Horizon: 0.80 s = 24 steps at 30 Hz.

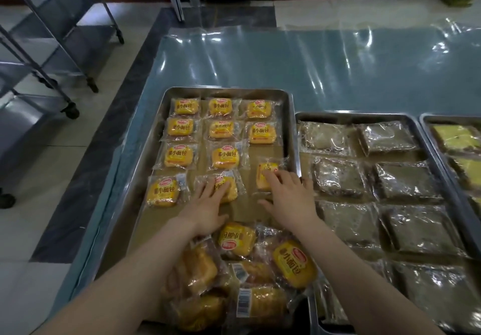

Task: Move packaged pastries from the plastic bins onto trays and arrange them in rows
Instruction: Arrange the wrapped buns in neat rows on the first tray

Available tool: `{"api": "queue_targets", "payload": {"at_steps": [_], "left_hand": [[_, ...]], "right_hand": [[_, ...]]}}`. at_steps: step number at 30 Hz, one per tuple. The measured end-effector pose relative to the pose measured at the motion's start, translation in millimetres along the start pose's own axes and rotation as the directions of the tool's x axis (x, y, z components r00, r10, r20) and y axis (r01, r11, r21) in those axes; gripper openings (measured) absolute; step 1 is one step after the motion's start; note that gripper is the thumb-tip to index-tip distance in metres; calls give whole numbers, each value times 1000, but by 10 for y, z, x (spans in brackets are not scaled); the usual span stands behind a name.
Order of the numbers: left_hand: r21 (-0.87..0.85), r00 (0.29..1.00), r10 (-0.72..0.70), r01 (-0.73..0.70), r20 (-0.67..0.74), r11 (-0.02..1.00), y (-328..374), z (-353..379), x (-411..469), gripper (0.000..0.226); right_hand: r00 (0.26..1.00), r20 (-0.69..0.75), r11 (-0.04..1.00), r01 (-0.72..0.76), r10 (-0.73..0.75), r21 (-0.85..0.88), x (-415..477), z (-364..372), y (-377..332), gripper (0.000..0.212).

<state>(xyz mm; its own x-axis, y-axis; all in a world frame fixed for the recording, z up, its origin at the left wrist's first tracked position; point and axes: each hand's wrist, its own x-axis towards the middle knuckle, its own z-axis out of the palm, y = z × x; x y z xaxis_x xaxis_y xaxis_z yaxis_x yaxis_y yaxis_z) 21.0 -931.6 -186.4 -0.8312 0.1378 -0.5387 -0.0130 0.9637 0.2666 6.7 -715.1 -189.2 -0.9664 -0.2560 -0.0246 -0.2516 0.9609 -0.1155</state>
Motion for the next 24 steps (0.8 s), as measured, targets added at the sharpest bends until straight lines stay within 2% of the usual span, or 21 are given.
{"api": "queue_targets", "payload": {"at_steps": [3, 7, 11, 14, 17, 21, 24], "left_hand": [[-7, 999, 9, -9, -43, 1000, 14, 36, -11, 82], [-70, 994, 35, -43, -108, 997, 16, 49, -43, 73], [-55, 948, 87, -108, -305, 993, 37, 69, -17, 65], [-41, 923, 79, -102, -376, 994, 131, 43, 95, 81], [19, 943, 75, -73, -324, 997, 190, -46, 265, 92], [9, 985, 35, -34, -169, 999, 126, -156, 464, 90], [-19, 993, 41, -44, -111, 999, 33, -158, 520, 87]], "right_hand": [[998, 54, 998, -8, 11, -69, 82, 21, -61, 69], [996, 83, 999, 32, -31, -5, 189, -52, -68, 57], [1000, -1, 999, 1, -1, 43, 177, -63, -100, 36], [996, -90, 996, 8, 1, 94, 153, -1, -174, 45], [999, -34, 995, 6, -3, 100, 216, 72, -232, 61], [996, 77, 997, 38, -43, 71, 413, 124, -173, 64], [996, 88, 999, 33, -33, 2, 550, 94, -60, 66]]}}
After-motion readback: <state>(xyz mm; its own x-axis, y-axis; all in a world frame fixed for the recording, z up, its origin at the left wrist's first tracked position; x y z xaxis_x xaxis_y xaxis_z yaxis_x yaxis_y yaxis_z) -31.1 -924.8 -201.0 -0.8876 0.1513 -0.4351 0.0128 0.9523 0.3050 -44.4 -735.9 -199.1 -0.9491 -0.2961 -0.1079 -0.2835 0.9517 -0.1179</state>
